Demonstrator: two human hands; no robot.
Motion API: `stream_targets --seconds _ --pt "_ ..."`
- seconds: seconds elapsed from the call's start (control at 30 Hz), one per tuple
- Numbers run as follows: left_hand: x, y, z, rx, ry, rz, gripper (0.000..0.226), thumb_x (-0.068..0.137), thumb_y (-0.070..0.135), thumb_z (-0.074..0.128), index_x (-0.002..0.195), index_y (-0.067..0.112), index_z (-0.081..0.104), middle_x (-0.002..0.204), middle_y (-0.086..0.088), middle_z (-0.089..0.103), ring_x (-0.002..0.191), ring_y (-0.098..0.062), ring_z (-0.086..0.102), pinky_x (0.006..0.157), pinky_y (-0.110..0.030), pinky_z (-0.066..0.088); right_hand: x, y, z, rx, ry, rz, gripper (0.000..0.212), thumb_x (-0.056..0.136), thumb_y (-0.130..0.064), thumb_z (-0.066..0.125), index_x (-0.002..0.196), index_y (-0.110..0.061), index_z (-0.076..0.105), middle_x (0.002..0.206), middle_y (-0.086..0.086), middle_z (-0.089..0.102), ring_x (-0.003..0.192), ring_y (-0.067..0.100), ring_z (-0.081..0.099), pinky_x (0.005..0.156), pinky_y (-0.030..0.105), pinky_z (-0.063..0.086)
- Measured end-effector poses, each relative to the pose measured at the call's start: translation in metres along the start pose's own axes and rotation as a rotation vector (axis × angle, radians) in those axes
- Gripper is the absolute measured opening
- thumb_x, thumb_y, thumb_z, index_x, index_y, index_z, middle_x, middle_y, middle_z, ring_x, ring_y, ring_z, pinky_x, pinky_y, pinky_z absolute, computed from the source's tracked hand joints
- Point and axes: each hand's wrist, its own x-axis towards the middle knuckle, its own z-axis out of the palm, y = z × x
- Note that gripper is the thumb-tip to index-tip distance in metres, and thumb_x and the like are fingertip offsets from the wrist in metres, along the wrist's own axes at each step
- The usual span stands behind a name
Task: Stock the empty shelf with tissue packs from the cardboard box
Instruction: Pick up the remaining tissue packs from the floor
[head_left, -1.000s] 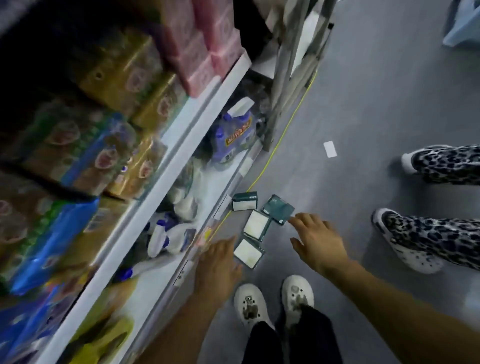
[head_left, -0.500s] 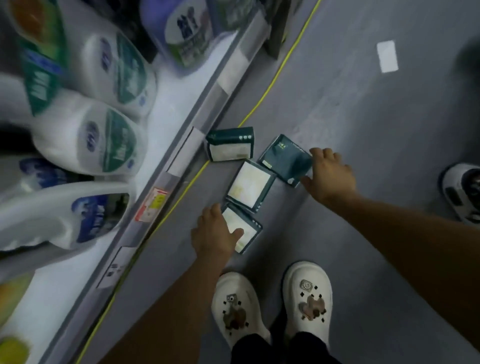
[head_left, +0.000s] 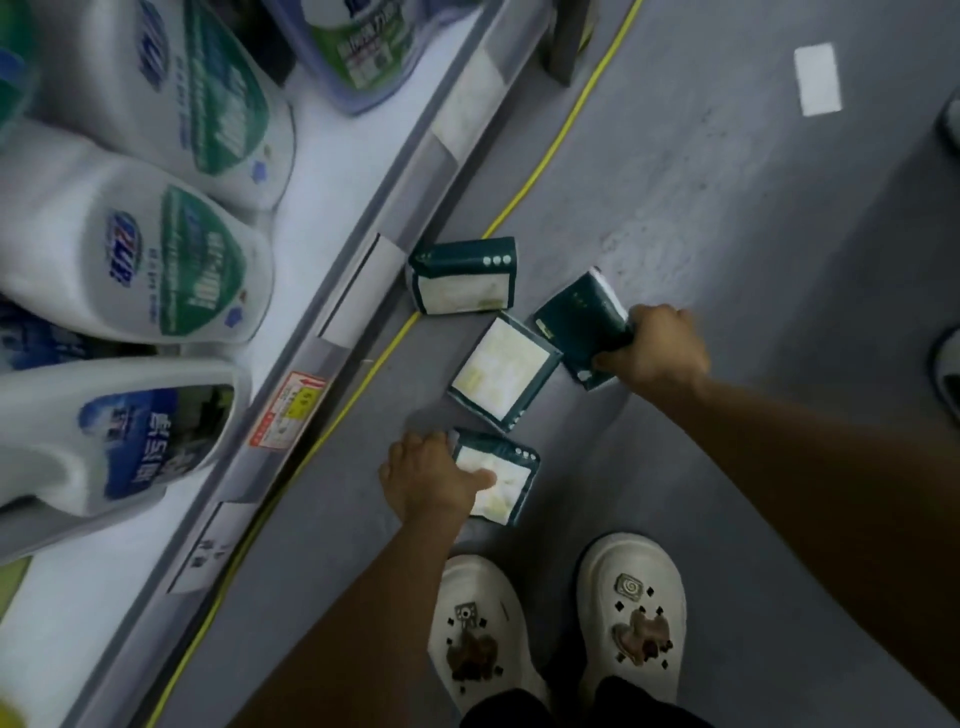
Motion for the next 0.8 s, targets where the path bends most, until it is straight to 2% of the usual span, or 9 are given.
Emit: stream_targets --seconds 0.07,0.17,0.3,0.43,0.53,0.6,0.7,0.73,0.8 --pt "-0.015 -0.001 -0.009 -0.083 0.009 0.001 0.075 0.073 0.060 0.073 0.129 0.016 0.053 0.137 -0.009 0.048 0.128 -0.027 0.042 0.104 -0.039 0.035 -0.017 0.003 -0.010 0.146 -0.025 0.034 0.040 0.069 -0.040 0.081 0.094 -0.014 0.063 0.097 0.013 0.062 0.094 0.031 0.057 0.075 0.041 0.053" --pt "-0.045 0.001 -0.030 -0.535 -0.008 -0.038 0.062 0.073 0.035 0.082 0.118 0.004 0.051 0.122 -0.013 0.056 0.114 -0.031 0.055 0.093 -0.039 0.047 -0.053 0.001 -0.041 0.466 -0.106 0.134 0.041 0.072 -0.027 0.084 0.100 -0.006 0.062 0.092 0.011 0.063 0.080 0.025 0.058 0.066 0.033 0.046" --pt "-0.103 0.003 -0.080 -0.892 0.088 -0.036 0.053 0.076 0.020 0.082 0.110 0.014 0.041 0.098 -0.001 0.060 0.092 -0.026 0.063 0.085 -0.041 0.054 -0.113 -0.011 -0.097 0.816 -0.204 0.190 0.039 0.074 -0.019 0.083 0.105 -0.008 0.063 0.092 0.008 0.066 0.072 0.019 0.061 0.057 0.028 0.049" --pt "-0.161 0.003 -0.145 -1.087 0.165 0.128 0.078 0.087 0.024 0.073 0.151 0.030 0.028 0.122 0.013 0.055 0.110 -0.014 0.056 0.098 -0.035 0.048 -0.169 -0.041 -0.164 0.939 -0.242 0.147 0.032 0.084 -0.033 0.074 0.101 -0.006 0.067 0.070 0.005 0.060 0.047 0.010 0.050 0.042 0.021 0.037" --pt "-0.206 0.000 -0.192 -1.043 0.211 0.246 0.065 0.086 0.040 0.060 0.145 0.050 0.032 0.148 0.006 0.046 0.133 -0.019 0.047 0.108 -0.044 0.042 -0.209 -0.069 -0.211 1.038 -0.263 0.164 0.025 0.089 -0.033 0.067 0.087 -0.008 0.065 0.061 0.007 0.053 0.040 0.014 0.044 0.042 0.024 0.032" --pt "-0.240 0.000 -0.221 -0.921 0.271 0.321 0.058 0.094 0.028 0.055 0.143 0.051 0.033 0.155 0.004 0.037 0.142 -0.020 0.036 0.112 -0.037 0.034 -0.235 -0.084 -0.239 1.111 -0.283 0.143 0.016 0.088 -0.023 0.066 0.088 -0.008 0.063 0.064 0.011 0.054 0.043 0.017 0.048 0.042 0.023 0.034" --pt "-0.292 -0.002 -0.263 -0.783 0.362 0.344 0.041 0.099 0.010 0.048 0.137 0.026 0.055 0.147 -0.005 0.041 0.138 -0.021 0.036 0.101 -0.019 0.028 -0.279 -0.105 -0.278 1.173 -0.379 0.066 0.010 0.085 -0.006 0.063 0.095 -0.005 0.063 0.083 0.012 0.068 0.066 0.022 0.063 0.052 0.029 0.053" --pt "-0.310 -0.003 -0.276 -0.820 0.345 0.316 0.032 0.099 0.010 0.048 0.126 0.019 0.064 0.138 -0.007 0.045 0.132 -0.024 0.041 0.098 -0.018 0.030 -0.293 -0.111 -0.288 1.212 -0.417 0.052 0.015 0.084 -0.001 0.062 0.099 -0.001 0.065 0.090 0.013 0.071 0.077 0.027 0.067 0.062 0.034 0.058" --pt "-0.341 -0.005 -0.300 -0.997 0.339 0.266 0.022 0.096 0.019 0.049 0.102 0.023 0.070 0.120 -0.003 0.048 0.117 -0.026 0.050 0.098 -0.036 0.044 -0.321 -0.120 -0.308 1.258 -0.474 0.018 0.029 0.082 0.003 0.062 0.111 0.006 0.063 0.105 0.021 0.071 0.099 0.037 0.066 0.084 0.046 0.057"
